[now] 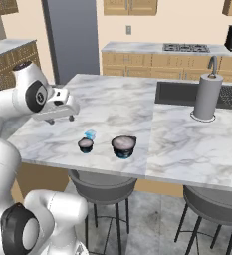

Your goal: Stack the yogurt containers by placing the smaller containers on top of the larger containers.

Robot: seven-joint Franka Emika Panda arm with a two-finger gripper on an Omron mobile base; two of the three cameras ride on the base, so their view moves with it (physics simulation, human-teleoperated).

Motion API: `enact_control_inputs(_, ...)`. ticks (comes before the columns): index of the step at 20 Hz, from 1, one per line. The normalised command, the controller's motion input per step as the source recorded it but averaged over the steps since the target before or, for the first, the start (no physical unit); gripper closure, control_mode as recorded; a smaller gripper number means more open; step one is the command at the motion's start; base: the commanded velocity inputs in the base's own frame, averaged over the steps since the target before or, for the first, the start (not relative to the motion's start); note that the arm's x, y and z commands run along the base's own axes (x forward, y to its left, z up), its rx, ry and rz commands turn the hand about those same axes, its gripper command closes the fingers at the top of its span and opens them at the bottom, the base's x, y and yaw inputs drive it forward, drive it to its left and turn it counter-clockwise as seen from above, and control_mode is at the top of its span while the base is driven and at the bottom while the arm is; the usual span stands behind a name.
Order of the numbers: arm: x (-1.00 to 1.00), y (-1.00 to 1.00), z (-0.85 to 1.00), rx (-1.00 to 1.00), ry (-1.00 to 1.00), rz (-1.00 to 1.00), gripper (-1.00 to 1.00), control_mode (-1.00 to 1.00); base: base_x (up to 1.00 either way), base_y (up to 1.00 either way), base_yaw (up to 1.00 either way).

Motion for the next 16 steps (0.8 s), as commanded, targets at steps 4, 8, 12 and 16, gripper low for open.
enact_control_inputs(4, -0.01, 0.17, -0.14, -0.06, -0.02, 0.0, -1.0, -1.0, 0.0, 0.0, 0.0)
enact_control_inputs(8, 0.0, 0.09, -0.28, 0.0, 0.0, 0.0, -1.0, -1.0, 0.0, 0.0, 0.0)
enact_control_inputs(12, 0.0, 0.01, -0.31, 0.0, 0.0, 0.0, -1.0, -1.0, 0.0, 0.0, 0.0)
enact_control_inputs(16, 0.0, 0.0, -0.28, -0.04, 0.0, 0.0, -1.0, -1.0, 0.0, 0.0, 0.0)
